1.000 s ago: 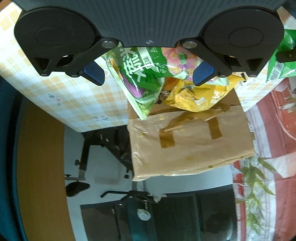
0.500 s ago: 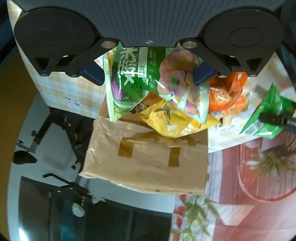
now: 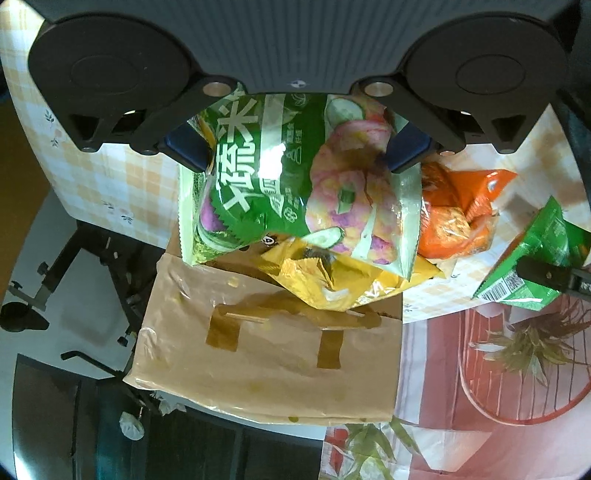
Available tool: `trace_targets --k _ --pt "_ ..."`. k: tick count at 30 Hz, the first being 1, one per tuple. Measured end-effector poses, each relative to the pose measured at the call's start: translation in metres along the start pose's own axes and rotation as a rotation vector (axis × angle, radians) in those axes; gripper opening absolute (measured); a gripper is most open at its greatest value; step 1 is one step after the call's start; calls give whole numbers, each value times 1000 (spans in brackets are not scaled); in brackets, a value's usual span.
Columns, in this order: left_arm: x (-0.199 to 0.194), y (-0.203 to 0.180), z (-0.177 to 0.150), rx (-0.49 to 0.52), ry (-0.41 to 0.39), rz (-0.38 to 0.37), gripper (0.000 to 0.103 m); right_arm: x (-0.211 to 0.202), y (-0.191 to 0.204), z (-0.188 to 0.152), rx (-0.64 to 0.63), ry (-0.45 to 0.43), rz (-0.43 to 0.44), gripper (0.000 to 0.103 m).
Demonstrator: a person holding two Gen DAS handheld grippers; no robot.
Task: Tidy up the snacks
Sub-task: 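Grasp the green-and-pink cucumber chip bag with the right tool while the left tool holds the green bag, then lift both bags and carry them over the lined box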
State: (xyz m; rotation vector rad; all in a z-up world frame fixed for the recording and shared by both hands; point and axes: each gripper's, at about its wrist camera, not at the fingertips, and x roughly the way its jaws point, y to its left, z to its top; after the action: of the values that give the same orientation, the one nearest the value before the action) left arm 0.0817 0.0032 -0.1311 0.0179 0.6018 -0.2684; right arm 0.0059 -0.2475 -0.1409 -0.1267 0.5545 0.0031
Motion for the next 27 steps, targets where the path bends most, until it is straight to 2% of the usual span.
trace_targets --k 5,10,20,27 --pt "-2 1 0 -3 -5 1 92 2 3 -2 1 -2 -18 102" --pt "-4 1 1 -6 -15 -1 92 -9 -1 -1 25 -21 -14 83" --pt "-7 1 3 -6 -36 9 92 -30 -7 8 57 -60 -36 81" --pt "-10 2 5 -10 -48 20 92 -31 -14 5 47 -19 -104 81"
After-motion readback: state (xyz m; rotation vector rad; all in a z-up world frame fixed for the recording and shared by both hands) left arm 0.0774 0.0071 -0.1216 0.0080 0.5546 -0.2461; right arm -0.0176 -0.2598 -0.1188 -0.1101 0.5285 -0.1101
